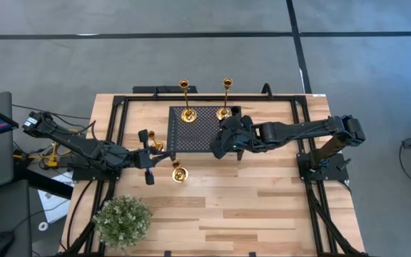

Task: Pick & Place candle stick holders
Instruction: Put the black candle holder on the shelf, then put the golden candle holder on the shelf

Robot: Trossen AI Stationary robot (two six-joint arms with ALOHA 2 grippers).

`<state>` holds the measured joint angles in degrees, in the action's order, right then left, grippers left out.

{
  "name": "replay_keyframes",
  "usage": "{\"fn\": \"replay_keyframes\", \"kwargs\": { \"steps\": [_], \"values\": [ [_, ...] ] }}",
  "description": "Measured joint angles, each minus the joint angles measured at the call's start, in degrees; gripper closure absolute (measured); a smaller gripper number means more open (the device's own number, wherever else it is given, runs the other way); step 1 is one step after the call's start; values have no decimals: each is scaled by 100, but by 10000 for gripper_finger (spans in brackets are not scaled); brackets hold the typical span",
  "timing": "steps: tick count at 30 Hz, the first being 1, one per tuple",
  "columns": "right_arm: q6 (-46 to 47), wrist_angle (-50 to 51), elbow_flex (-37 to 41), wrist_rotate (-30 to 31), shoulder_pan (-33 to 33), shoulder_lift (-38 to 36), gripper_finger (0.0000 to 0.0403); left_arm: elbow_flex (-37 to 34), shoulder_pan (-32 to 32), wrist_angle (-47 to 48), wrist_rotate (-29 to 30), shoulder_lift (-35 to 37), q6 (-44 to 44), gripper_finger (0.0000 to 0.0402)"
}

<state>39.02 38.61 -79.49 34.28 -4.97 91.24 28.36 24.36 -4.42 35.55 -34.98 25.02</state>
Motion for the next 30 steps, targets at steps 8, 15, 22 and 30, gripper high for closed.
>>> {"fn": "replay_keyframes", "kwargs": {
  "steps": [8, 15, 22, 30],
  "values": [
    [-41, 68, 1, 2, 28, 0, 347, 0, 0, -1, 0, 2, 2, 394],
    [-54, 227, 1, -141, -30, -12, 340, 0, 1, 2, 0, 2, 0, 393],
    [-57, 294, -89, -297, -105, -26, 339, 0, 0, 1, 0, 2, 0, 394],
    [-190, 467, -91, -1394, -107, -58, 339, 0, 1, 1, 0, 2, 0, 394]
  ]
}}
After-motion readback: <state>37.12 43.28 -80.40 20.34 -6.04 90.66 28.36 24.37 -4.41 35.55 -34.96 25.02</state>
